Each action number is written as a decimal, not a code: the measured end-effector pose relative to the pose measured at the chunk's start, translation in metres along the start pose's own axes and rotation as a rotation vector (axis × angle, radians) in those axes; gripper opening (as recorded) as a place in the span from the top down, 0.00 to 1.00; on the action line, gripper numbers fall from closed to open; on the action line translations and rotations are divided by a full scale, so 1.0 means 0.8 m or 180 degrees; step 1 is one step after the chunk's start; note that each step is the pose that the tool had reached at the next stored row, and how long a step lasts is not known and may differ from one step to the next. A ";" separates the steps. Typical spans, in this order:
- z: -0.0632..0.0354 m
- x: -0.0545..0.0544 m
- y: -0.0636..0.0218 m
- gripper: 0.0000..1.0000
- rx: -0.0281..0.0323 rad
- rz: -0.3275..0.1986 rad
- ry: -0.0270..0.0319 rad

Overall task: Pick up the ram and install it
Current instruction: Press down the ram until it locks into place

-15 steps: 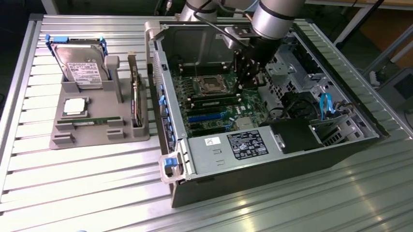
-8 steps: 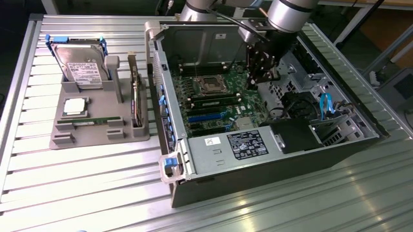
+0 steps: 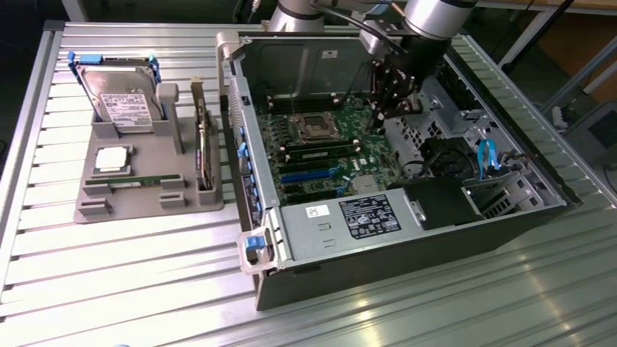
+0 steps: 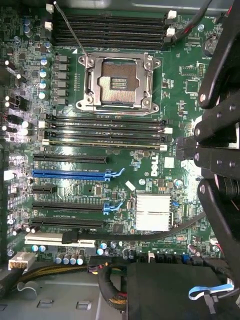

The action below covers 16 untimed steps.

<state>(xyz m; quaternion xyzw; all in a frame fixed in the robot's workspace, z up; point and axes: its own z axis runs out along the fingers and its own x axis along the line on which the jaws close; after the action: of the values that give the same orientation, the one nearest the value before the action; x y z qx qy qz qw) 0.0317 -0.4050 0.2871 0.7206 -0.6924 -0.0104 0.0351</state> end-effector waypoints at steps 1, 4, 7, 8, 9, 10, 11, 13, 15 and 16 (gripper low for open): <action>0.000 0.000 0.000 0.91 -0.0002 0.0063 -0.0004; 0.000 0.000 0.000 0.91 -0.0008 0.0240 -0.0015; 0.000 0.000 0.000 0.91 -0.0011 0.0320 -0.0020; 0.000 0.000 0.000 0.91 -0.0012 0.0342 -0.0022; 0.000 0.000 0.000 0.91 -0.0012 0.0366 -0.0023; 0.000 0.000 0.000 0.91 -0.0013 0.0392 -0.0025; 0.000 0.000 0.000 0.91 -0.0014 0.0420 -0.0027; 0.000 0.000 0.000 0.91 -0.0020 0.0583 -0.0037; 0.000 0.000 0.000 0.91 -0.0024 0.0711 -0.0045; 0.000 0.000 0.000 0.91 -0.0025 0.0733 -0.0047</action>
<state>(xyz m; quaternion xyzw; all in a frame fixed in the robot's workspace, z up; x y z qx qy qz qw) 0.0316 -0.4049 0.2870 0.6361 -0.7708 -0.0142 0.0337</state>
